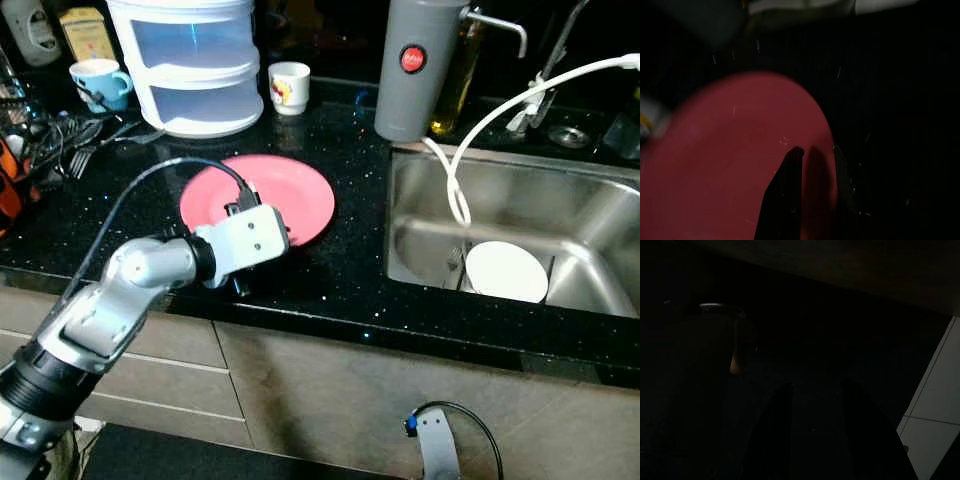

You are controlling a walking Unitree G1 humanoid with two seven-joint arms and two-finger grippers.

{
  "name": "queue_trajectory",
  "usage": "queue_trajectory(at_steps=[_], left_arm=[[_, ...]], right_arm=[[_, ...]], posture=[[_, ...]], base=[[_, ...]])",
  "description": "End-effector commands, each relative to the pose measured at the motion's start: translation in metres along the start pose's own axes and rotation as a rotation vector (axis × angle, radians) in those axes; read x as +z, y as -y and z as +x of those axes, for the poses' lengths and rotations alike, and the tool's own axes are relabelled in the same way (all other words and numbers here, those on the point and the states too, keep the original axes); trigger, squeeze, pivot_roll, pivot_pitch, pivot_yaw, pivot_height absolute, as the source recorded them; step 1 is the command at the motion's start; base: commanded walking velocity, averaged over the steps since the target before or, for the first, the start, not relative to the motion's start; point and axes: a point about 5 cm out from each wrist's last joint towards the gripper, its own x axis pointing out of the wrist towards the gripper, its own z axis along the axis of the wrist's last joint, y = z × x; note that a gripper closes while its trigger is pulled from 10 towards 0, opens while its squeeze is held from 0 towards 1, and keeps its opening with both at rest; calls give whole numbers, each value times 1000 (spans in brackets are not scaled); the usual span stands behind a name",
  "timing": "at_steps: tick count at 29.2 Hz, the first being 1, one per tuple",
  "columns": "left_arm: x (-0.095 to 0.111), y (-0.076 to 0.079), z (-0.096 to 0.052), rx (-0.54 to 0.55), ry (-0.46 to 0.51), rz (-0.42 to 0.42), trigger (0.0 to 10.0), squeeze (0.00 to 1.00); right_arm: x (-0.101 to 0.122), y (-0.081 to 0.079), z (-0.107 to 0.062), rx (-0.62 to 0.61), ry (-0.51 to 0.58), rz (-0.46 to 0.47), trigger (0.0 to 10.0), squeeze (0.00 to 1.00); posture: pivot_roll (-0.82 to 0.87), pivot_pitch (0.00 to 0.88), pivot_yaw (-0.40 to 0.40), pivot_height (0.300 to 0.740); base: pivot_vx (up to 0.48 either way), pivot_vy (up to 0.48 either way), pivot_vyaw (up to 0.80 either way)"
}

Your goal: Kitchen organization

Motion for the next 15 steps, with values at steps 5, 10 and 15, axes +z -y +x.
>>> queue_trajectory(at_steps=[5,10,15], left_arm=[[-14,3,-1,-25,-98,-40,10000,0],[-14,1,-3,11,-125,-59,10000,0],[-13,0,-6,22,-164,-53,10000,0]], right_arm=[[-2,2,0,-3,-7,-1,10000,0],[-2,3,0,-5,-8,-1,10000,0],[-2,3,0,-5,-8,-6,10000,0]], posture=[[63,47,-45,740],[64,53,-48,740],[68,57,-50,740]], base=[[0,0,0],[0,0,0],[0,0,0]])
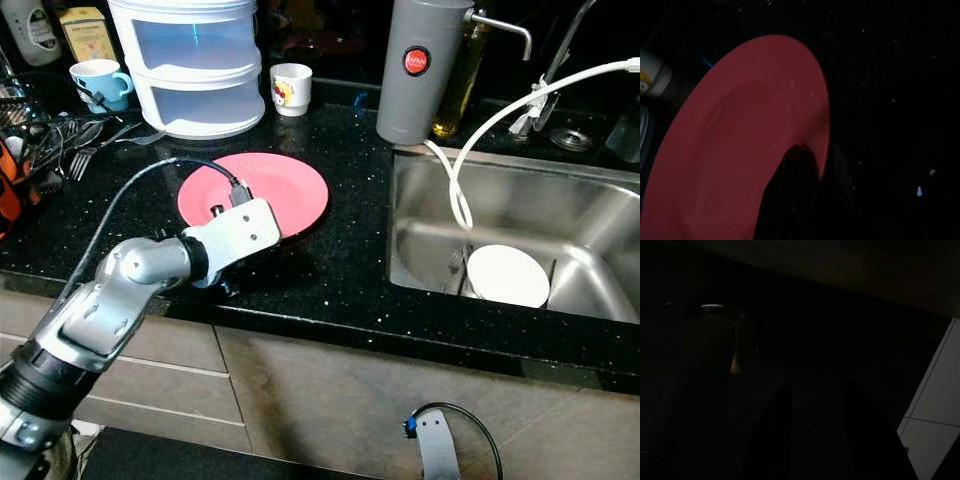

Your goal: Kitchen organization

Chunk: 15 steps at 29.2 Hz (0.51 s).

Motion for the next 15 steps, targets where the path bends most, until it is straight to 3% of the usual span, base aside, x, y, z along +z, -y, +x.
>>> queue_trajectory(at_steps=[1,6,10,11,15], left_arm=[[-10,4,-2,-18,-67,3,10000,0],[-25,3,-4,5,-180,49,10000,0],[-28,-1,-4,39,-198,69,10000,0],[-30,-11,-5,100,-222,100,0,0],[-34,-17,-7,135,-253,130,0,0]], right_arm=[[-2,3,0,-5,-8,-4,10000,0],[-1,3,0,-3,-7,-10,10000,0],[-1,3,0,-4,-7,-11,10000,0],[-1,3,0,-5,-5,-11,10000,0],[-1,4,0,-6,-4,-11,10000,0]], posture=[[68,57,-50,740],[69,59,-53,740],[69,59,-53,740],[67,59,-51,740],[63,61,-49,740]], base=[[0,0,0],[0,0,0],[0,0,0],[0,0,0],[0,0,0]])
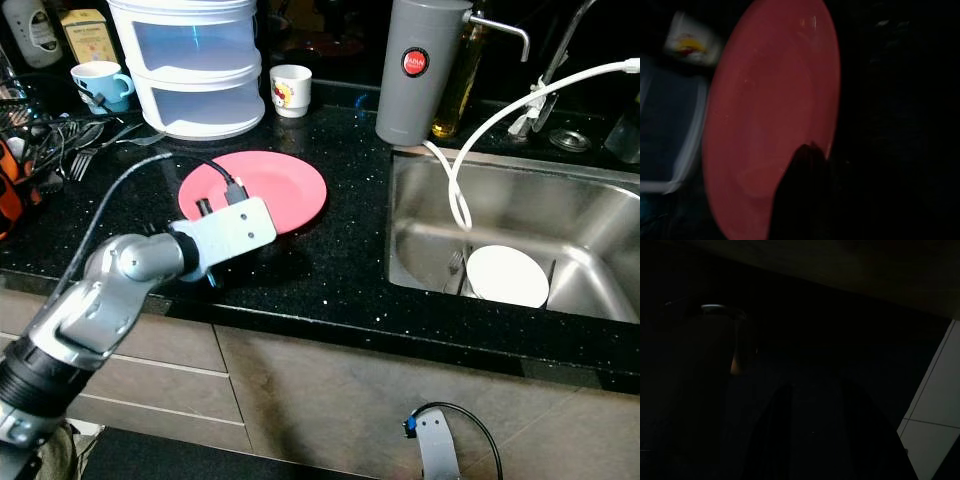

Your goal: Kitchen organization

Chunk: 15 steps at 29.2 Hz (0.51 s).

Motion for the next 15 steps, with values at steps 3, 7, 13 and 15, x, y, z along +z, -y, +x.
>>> queue_trajectory(at_steps=[3,7,13,15], left_arm=[[-20,6,1,-20,-105,18,0,0],[-21,5,0,-13,-115,24,0,0],[-12,-1,1,45,-60,15,0,0],[6,-17,0,144,59,-43,0,0]], right_arm=[[-1,3,0,-8,-3,-7,10000,0],[-1,3,0,-6,-4,-11,10000,0],[-1,3,0,-5,-4,-13,10000,0],[-1,3,0,-5,-3,-12,10000,0]], posture=[[64,61,-49,740],[68,63,-52,740],[66,62,-50,740],[64,63,-49,740]], base=[[0,0,0],[0,0,0],[0,0,0],[0,0,0]])
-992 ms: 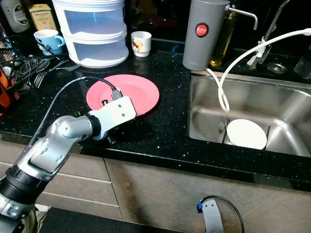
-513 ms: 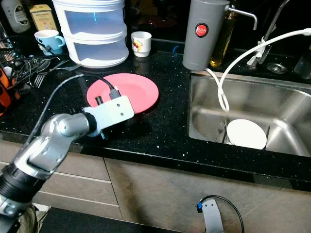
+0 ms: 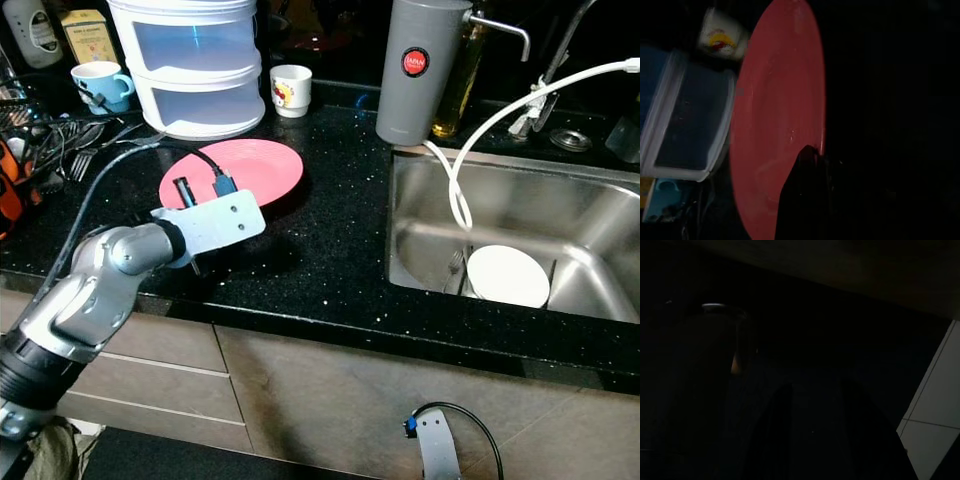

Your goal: Kitchen organization

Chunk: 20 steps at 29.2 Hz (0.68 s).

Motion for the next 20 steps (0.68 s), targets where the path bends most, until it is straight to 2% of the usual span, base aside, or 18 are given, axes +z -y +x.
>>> queue_trajectory(at_steps=[1,3,5,7,12,14,15,17,20], left_arm=[[15,-14,0,81,102,-78,0,0],[33,-31,-5,170,207,-109,0,0],[44,-39,-9,216,263,-80,0,0],[52,-35,-11,184,304,-43,0,0],[57,-31,-11,169,342,-50,0,0],[72,-30,-13,169,443,-103,0,0],[72,-30,-13,169,443,-103,0,0],[87,-28,-16,141,562,-202,0,0],[98,-23,-19,89,659,-273,314,0]], right_arm=[[0,3,0,-7,-2,-9,10000,0],[0,3,0,-7,-1,-10,10000,0],[0,3,0,-6,-1,-13,10000,0],[0,3,0,-5,-1,-14,10000,0],[1,3,0,-5,0,-14,10000,0],[1,3,0,-4,0,-15,10000,0],[1,3,0,-4,0,-15,10000,0],[1,3,0,-4,0,-16,10000,0],[1,3,0,-3,-1,-17,10000,0]], posture=[[64,62,-49,740],[68,61,-51,740],[67,60,-51,740],[67,60,-51,740],[67,60,-51,740],[67,61,-51,740],[67,61,-51,740],[67,61,-51,740],[67,61,-51,740]], base=[[0,0,0],[0,0,0],[0,0,0],[0,0,0],[0,0,0],[0,0,0],[0,0,0],[0,0,0],[0,0,0]])
